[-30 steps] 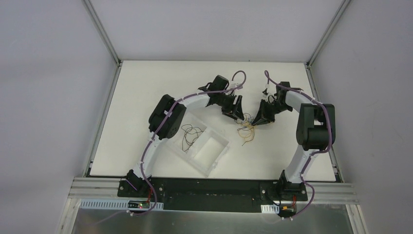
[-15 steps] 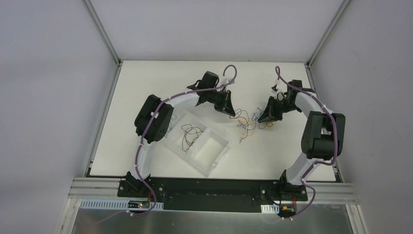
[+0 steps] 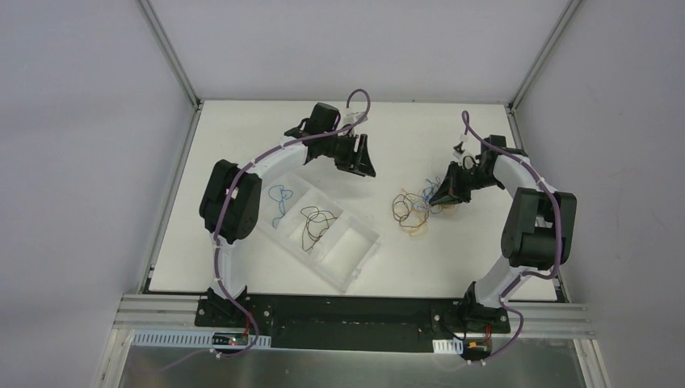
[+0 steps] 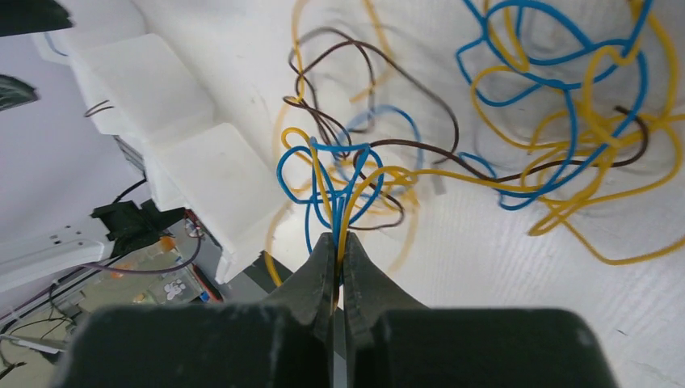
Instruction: Untangle the cables
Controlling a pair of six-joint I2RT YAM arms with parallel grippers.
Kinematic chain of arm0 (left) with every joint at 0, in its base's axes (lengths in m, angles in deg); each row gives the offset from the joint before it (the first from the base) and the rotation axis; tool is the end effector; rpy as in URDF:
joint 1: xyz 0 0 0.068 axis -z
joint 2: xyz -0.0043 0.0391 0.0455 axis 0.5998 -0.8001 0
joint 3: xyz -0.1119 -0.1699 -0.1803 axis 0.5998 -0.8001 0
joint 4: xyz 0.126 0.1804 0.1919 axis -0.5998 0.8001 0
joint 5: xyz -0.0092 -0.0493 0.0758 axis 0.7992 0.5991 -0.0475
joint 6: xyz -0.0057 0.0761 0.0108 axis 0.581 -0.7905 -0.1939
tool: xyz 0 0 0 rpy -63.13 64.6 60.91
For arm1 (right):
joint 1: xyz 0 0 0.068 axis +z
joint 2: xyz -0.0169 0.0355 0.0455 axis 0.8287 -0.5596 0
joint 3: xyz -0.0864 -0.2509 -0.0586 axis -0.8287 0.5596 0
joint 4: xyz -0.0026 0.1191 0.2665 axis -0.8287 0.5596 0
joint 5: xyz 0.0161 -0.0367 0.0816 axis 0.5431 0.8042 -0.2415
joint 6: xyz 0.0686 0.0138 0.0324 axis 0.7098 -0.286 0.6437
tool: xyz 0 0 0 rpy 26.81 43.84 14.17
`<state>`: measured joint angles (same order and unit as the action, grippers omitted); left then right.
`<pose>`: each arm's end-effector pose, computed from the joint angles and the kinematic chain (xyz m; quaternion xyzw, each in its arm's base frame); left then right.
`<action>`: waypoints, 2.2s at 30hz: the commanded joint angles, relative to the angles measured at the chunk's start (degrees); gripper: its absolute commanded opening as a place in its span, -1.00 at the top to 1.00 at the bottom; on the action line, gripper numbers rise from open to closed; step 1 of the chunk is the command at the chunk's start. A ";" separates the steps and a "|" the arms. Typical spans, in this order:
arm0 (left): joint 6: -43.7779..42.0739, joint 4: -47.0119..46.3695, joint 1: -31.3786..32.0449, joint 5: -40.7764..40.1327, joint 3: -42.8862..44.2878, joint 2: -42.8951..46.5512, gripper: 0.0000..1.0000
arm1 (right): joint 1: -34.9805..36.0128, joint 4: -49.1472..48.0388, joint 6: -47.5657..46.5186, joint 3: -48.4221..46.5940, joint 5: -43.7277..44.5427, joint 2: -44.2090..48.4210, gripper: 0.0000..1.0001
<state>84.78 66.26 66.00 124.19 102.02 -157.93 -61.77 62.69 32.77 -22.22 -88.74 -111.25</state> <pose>0.4176 -0.2864 0.2183 0.2395 0.8022 -0.4896 0.2437 0.3594 0.0061 0.1606 -0.1068 0.9264 0.3171 0.1730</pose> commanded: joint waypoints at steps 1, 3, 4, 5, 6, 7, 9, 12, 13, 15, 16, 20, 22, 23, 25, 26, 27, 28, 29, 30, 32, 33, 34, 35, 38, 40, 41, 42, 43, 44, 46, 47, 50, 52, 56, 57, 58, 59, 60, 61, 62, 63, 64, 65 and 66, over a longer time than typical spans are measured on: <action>-2.45 1.48 0.07 -0.42 1.92 1.96 -0.10 | 0.20 0.07 4.05 -0.61 -8.02 5.02 1.00; -4.41 1.00 0.68 1.10 2.10 3.48 -0.11 | 0.91 -1.54 6.87 0.10 -9.23 5.98 1.00; -5.65 0.59 1.30 2.18 1.85 4.42 -0.12 | 1.48 -2.05 8.09 0.24 -9.49 6.14 1.00; -6.91 0.08 2.21 3.48 1.50 5.22 -0.12 | 2.01 -2.45 9.00 0.31 -9.53 6.18 1.00; -8.34 -0.62 3.21 5.12 1.13 6.25 -0.12 | 2.63 -2.68 9.91 0.32 -9.49 6.17 1.00; -9.73 -1.13 4.41 5.98 0.63 6.94 -0.12 | 3.16 -2.94 10.83 0.29 -9.41 6.06 1.00; -12.11 -3.04 6.79 8.11 -0.72 7.81 -0.13 | 4.07 -3.09 12.90 0.14 -8.89 5.61 1.00; -14.16 -7.23 10.13 9.35 -2.74 8.25 -0.15 | 5.01 -2.52 14.74 -0.42 -8.24 4.57 1.00; -15.26 -7.67 11.04 9.73 -2.66 7.97 -0.15 | 5.28 -2.27 15.35 -0.52 -7.98 4.27 1.00; -17.23 -7.74 12.54 9.57 -2.08 7.12 -0.16 | 5.59 -1.88 16.04 -0.64 -7.89 3.74 1.00; -17.88 -7.70 13.09 9.02 -1.51 6.63 -0.17 | 5.67 -1.68 16.25 -0.70 -7.87 3.65 1.00; -19.92 -6.94 15.02 5.99 1.23 3.67 -0.19 | 5.77 -1.52 17.04 -0.86 -7.79 3.51 1.00; -20.64 -5.95 15.91 4.51 2.99 2.05 -0.19 | 5.77 -1.50 17.33 -0.81 -7.71 3.45 1.00; -21.42 -5.51 16.45 3.94 3.75 0.99 -0.19 | 5.78 -1.49 17.40 -0.71 -7.70 3.38 1.00; -22.23 -4.81 17.35 2.64 5.18 -0.37 -0.14 | 5.78 -1.51 17.44 -0.61 -7.70 3.16 0.98; -22.69 -4.29 17.85 2.05 5.83 -0.85 -0.12 | 5.77 -1.51 17.55 -0.50 -7.78 2.98 0.97; -23.16 -3.47 18.28 1.28 6.51 -1.40 -0.08 | 5.78 -1.52 17.69 -0.46 -7.85 2.86 0.97; -23.61 -2.38 18.89 0.36 7.23 -1.92 -0.02 | 5.75 -1.55 17.78 -0.57 -8.02 2.71 0.96; -23.75 -0.65 19.33 -0.87 8.46 -2.40 0.07 | 5.74 -1.47 17.81 -0.72 -8.04 2.65 0.96; -23.58 1.65 19.74 -1.79 10.06 -2.90 0.15 | 5.80 -1.39 17.80 -0.81 -8.05 2.50 0.95; -23.40 4.35 20.37 -1.94 11.81 -3.01 0.25 | 5.77 -0.79 17.63 -0.97 -8.24 2.33 0.93; -23.52 4.72 20.75 -2.13 11.75 -2.64 0.28 | 5.80 -0.66 17.66 -1.10 -8.37 2.24 0.91; -23.79 5.05 21.01 -2.37 11.63 -2.22 0.34 | 5.75 -0.71 17.80 -1.18 -8.52 2.09 0.90; -23.88 5.48 21.33 -2.40 11.68 -2.03 0.43 | 5.75 -0.76 17.87 -1.39 -8.64 1.85 0.89; -21.63 7.01 21.70 -0.98 13.66 -1.53 1.00 | 5.72 -0.69 18.10 -2.06 -8.48 1.28 0.78; -19.08 7.54 21.68 1.54 15.13 -0.70 1.00 | 5.77 -0.83 17.99 -2.18 -7.95 0.95 0.68; -17.71 7.55 21.71 2.74 15.72 -0.03 1.00 | 5.72 -1.10 18.01 -2.19 -7.68 0.69 0.66; -16.89 7.55 21.68 3.71 16.39 1.04 1.00 | 5.76 -1.39 18.19 -2.15 -7.62 0.42 0.65; -16.27 7.55 21.70 4.41 17.05 1.87 1.00 | 5.74 -1.64 18.43 -2.25 -7.65 -0.03 0.64; -15.80 7.55 21.69 4.93 17.75 2.61 1.00 | 5.77 -1.97 18.66 -2.40 -7.65 -0.63 0.60; -15.60 7.55 21.73 5.41 19.14 4.29 1.00 | 5.79 -2.50 18.93 -2.69 -7.54 -1.94 0.57; -15.57 7.60 21.69 5.44 19.81 5.00 1.00 | 5.77 -2.59 18.95 -2.82 -7.46 -2.69 0.56; -16.07 7.58 21.61 4.79 21.37 7.11 1.00 | 6.72 -3.39 18.74 -2.83 -6.66 -3.97 0.52; -16.12 7.66 21.18 3.70 22.27 8.25 1.00 | 6.72 -4.63 18.20 -2.34 -5.44 -4.63 0.64; -15.41 9.11 19.42 2.61 23.93 9.45 1.00 | 6.67 -5.57 16.22 -1.55 -1.86 -5.91 1.00; -15.14 9.48 18.83 2.53 23.96 9.73 1.00 | 6.56 -5.75 15.75 -1.29 -1.09 -6.01 1.00; -14.77 9.77 18.07 2.44 23.84 9.91 1.00 | 6.34 -6.00 15.41 -0.98 -0.22 -6.05 1.00; -14.06 9.95 17.31 2.47 23.72 10.07 1.00 | 6.11 -6.32 15.00 -0.60 0.61 -5.97 1.00; -13.16 9.98 16.61 2.76 23.50 10.22 1.00 | 6.07 -6.76 14.75 -0.28 1.72 -5.77 1.00; -12.41 10.08 15.62 3.51 23.41 10.38 1.00 | 6.02 -7.17 14.50 0.00 2.38 -5.58 1.00; -11.60 10.09 14.95 4.18 23.34 10.64 1.00 | 5.45 -7.23 14.16 -0.03 3.29 -5.51 1.00; -11.03 10.11 14.29 4.66 23.47 10.98 1.00 | 4.66 -7.04 14.12 -0.24 4.21 -5.65 1.00; -10.48 9.96 13.70 5.28 23.64 11.47 1.00 | 4.32 -6.84 12.46 -0.55 5.45 -5.92 1.00; -10.27 9.86 13.21 6.11 24.16 11.93 1.00 | 4.02 -6.67 11.81 -0.91 6.60 -6.18 1.00; -10.23 9.72 12.86 6.72 24.78 12.58 1.00 | 3.60 -6.73 11.41 -1.13 7.64 -6.53 0.90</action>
<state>71.36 79.38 80.58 125.88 123.47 -151.18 -56.09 57.57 48.79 -22.89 -90.11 -116.70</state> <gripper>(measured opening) 0.009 0.010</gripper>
